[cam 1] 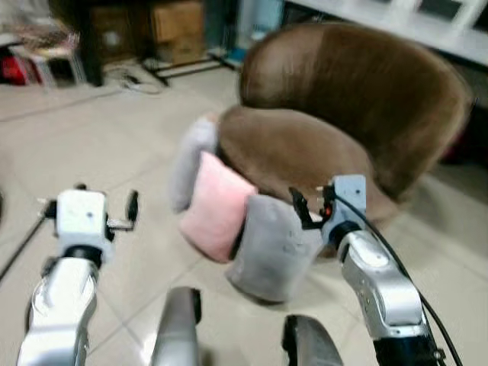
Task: Move the pillow to the sofa from floor
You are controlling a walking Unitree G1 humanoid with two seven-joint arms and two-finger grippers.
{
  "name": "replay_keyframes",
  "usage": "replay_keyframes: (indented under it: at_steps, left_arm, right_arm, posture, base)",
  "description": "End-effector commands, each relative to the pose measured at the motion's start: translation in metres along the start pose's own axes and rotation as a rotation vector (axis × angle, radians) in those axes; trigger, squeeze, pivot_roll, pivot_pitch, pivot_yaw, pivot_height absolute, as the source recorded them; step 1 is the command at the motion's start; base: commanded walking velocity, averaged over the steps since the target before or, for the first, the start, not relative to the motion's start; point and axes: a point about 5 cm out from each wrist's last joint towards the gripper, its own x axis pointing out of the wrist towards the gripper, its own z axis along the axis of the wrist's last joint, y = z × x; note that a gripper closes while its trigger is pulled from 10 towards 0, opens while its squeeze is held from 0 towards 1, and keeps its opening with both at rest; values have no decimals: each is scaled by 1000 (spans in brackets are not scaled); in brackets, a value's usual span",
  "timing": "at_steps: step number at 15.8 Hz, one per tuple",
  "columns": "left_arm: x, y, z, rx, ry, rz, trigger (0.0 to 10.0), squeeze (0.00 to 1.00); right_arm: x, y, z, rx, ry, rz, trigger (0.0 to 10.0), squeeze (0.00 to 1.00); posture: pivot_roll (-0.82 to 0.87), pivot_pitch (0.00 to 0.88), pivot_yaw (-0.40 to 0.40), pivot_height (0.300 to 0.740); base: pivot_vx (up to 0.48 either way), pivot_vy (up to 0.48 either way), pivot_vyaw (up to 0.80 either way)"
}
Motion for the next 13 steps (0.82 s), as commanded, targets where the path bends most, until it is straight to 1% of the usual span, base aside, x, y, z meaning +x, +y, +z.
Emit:
replay_keyframes:
  at_steps: [1, 13]
  left_arm:
    - [1, -7, 2, -12, -10, -26, 10000, 0]
    - [3, -6, 3, -11, -19, -33, 10000, 0]
  right_arm:
    - [0, -6, 4, -15, -15, -25, 10000, 1000]
    - [5, -2, 4, -5, -19, -23, 10000, 1000]
  posture:
    - [7, 0, -92, 610]
    - [17, 0, -87, 610]
  base:
    - [247, 0, 0]
    - [265, 0, 0]
